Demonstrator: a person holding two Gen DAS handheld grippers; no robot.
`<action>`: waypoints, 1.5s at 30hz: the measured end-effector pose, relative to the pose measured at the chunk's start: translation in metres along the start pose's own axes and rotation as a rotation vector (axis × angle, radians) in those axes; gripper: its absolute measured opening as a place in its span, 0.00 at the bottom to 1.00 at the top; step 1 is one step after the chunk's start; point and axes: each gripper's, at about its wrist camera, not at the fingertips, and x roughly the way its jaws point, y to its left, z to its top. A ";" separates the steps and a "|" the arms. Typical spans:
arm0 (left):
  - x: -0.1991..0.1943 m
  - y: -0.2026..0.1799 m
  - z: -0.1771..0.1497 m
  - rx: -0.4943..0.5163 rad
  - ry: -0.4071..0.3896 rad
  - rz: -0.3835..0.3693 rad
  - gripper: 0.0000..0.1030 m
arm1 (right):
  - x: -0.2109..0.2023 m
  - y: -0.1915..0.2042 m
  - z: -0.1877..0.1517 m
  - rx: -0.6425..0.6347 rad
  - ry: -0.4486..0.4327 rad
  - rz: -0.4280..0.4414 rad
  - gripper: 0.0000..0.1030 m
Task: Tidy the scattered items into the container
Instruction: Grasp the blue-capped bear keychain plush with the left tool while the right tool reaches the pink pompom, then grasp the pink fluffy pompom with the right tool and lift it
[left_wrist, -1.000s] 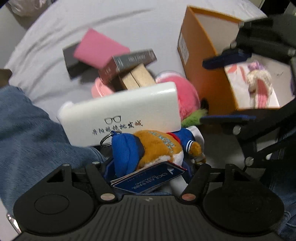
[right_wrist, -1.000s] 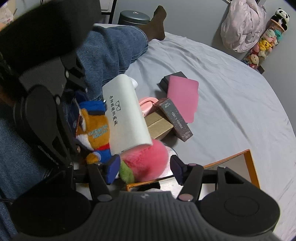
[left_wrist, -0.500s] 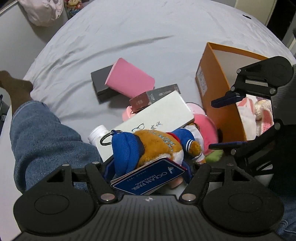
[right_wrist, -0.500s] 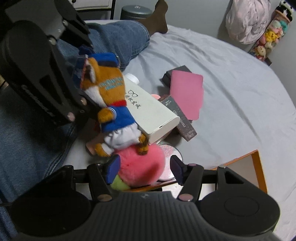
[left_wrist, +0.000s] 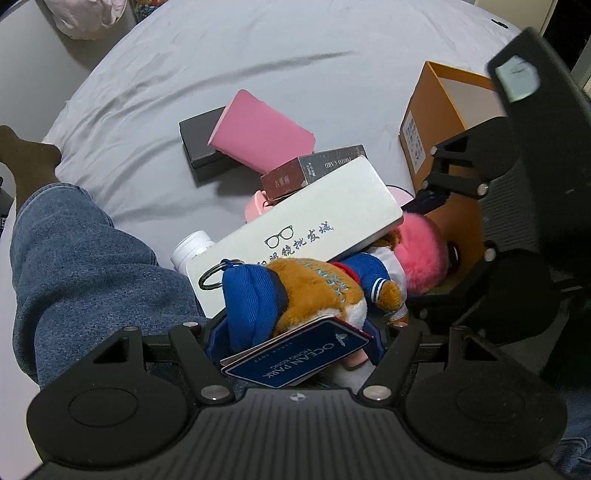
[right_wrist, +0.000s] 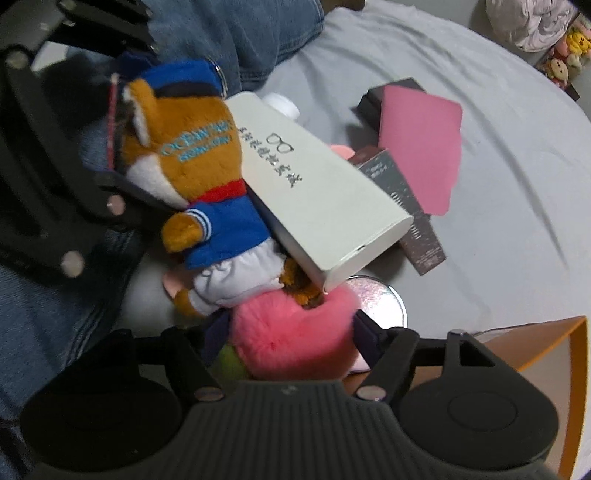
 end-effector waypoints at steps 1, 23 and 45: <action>0.000 -0.001 0.000 0.003 0.000 0.002 0.78 | 0.003 0.000 0.001 0.000 0.009 -0.005 0.71; -0.008 -0.006 0.001 0.044 -0.021 -0.008 0.78 | -0.005 0.018 -0.004 0.008 -0.011 -0.078 0.45; -0.049 0.002 0.013 0.053 -0.157 -0.009 0.78 | -0.037 0.010 -0.007 0.107 -0.082 -0.053 0.48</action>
